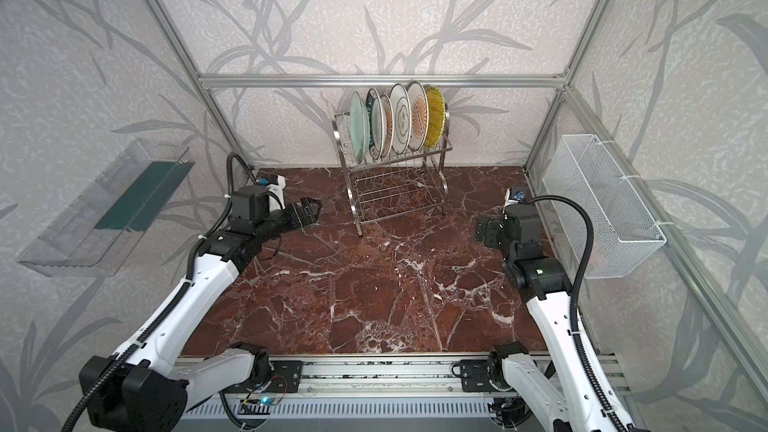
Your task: Load the plates into the dish rack
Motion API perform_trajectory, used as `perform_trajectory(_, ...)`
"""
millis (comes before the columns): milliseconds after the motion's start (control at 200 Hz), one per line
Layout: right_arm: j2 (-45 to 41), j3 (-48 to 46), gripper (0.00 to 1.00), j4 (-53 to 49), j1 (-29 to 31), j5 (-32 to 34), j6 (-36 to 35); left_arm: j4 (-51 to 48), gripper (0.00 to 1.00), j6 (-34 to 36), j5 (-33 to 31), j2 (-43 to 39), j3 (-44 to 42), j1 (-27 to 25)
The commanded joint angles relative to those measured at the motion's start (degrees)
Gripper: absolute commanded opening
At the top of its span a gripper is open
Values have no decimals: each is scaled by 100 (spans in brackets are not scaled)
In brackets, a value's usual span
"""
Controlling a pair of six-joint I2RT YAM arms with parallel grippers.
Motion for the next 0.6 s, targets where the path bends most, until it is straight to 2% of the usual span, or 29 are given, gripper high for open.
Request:
perform_trajectory(0, -80, -260, 99, 262, -105, -324, 51, 950, 99, 467, -971, -331, -533, 42)
perform_trajectory(100, -276, -732, 99, 787, -146, -360, 110, 1668, 99, 813, -1549, -592, -1087, 89)
perform_trajectory(180, -222, -781, 99, 780, -191, -407, 130, 1862, 99, 1174, -1738, -639, -1366, 177)
perform_trajectory(340, -21, -855, 99, 916, -202, -366, -58, 2512, 99, 1708, -2529, -494, -2146, 396)
perform_trajectory(485, 18, -914, 99, 1037, -202, -372, -195, 3186, 99, 1813, -2501, -288, -2631, 892)
perform_trajectory(595, 11, -1055, 99, 1245, -206, -314, -324, 4199, 99, 1767, -2632, 89, -3010, 1072)
